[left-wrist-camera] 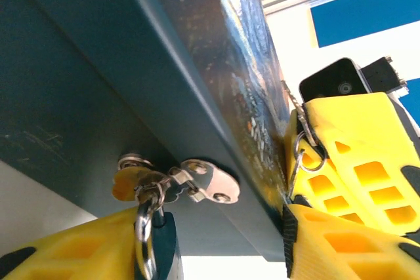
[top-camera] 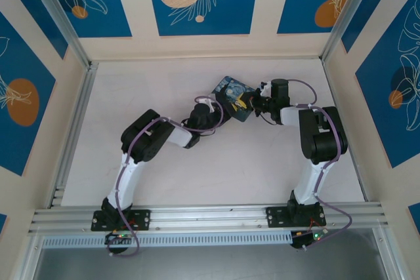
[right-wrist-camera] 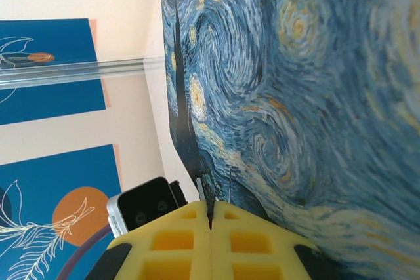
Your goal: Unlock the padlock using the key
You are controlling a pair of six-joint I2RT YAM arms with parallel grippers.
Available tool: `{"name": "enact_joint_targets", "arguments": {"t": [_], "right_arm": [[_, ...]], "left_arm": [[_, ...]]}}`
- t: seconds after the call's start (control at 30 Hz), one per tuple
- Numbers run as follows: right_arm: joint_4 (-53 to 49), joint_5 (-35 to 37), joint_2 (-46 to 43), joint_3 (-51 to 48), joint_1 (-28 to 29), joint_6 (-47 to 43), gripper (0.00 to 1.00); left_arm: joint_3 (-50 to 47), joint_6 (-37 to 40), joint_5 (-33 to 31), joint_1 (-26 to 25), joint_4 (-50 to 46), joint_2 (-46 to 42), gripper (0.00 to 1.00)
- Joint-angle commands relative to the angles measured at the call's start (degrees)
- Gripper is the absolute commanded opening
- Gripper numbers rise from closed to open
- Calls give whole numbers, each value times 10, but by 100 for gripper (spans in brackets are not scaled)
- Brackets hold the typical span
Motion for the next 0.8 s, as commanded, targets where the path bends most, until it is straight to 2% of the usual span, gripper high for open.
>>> {"name": "enact_joint_targets", "arguments": {"t": [0.0, 0.5, 0.7, 0.77], "right_arm": [[-37, 0, 13, -3, 4, 6, 0], [-34, 1, 13, -3, 5, 10, 0], [-33, 2, 13, -3, 7, 12, 0], [-33, 2, 13, -3, 7, 12, 0]], "left_arm": [[-19, 7, -19, 10, -146, 33, 53], [-1, 3, -12, 11, -219, 35, 39], [-2, 5, -16, 11, -248, 27, 53], [-3, 6, -17, 12, -255, 23, 54]]}}
